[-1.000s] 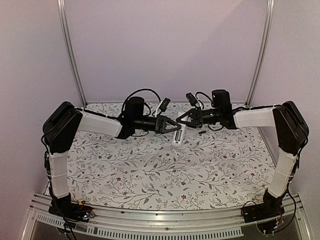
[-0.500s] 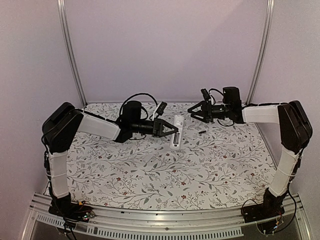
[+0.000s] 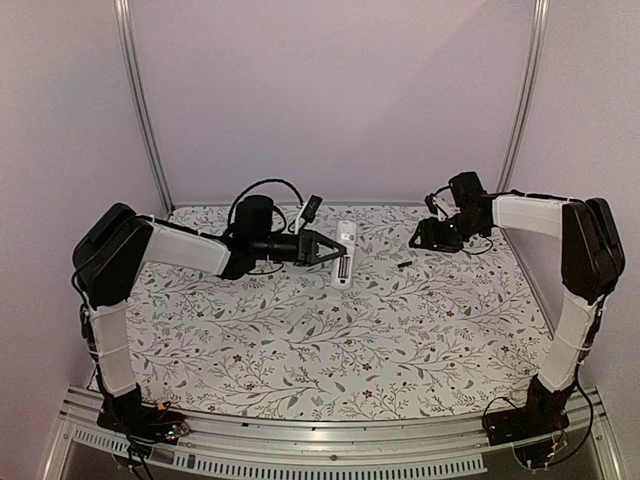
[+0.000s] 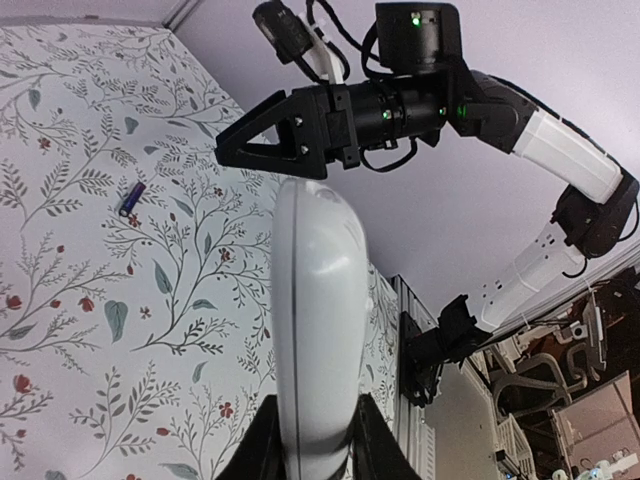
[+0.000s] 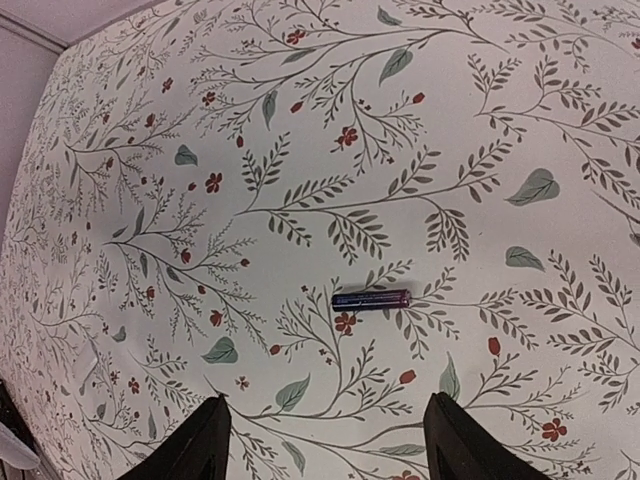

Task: Load the batteries into the remote control
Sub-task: Move the right arm with the battery to the center of the board.

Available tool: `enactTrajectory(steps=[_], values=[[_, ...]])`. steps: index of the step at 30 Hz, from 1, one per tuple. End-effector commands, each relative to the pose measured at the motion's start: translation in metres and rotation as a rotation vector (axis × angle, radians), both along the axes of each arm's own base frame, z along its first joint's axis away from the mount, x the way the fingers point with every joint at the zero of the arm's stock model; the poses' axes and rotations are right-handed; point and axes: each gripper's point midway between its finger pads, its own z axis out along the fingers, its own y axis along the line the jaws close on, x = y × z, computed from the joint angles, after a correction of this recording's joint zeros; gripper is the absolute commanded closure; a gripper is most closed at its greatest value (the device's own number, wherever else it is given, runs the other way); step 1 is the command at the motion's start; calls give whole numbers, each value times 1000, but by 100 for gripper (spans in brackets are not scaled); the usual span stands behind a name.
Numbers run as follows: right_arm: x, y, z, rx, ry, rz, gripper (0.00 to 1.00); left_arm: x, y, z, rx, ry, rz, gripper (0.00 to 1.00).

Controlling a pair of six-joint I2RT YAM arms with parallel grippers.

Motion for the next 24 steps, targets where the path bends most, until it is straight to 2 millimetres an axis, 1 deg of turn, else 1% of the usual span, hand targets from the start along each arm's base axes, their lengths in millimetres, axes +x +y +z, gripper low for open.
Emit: enactTrajectory(steps=[1, 5, 9, 17, 20, 24], values=[[-4, -10, -39, -128, 87, -2, 35, 7, 8, 16, 7, -60, 31, 100], [2, -2, -48, -148, 93, 7, 43, 7, 10, 17, 11, -63, 35, 100], [10, -1, -57, -167, 102, -21, 44, 6, 11, 17, 12, -65, 38, 100], [26, 6, -65, -214, 100, -62, 48, 7, 12, 18, 17, -76, 47, 100], [30, 10, -69, -242, 94, -70, 48, 7, 13, 19, 17, -80, 49, 100], [35, 16, -72, -257, 88, -55, 44, 6, 14, 19, 21, -86, 48, 100]])
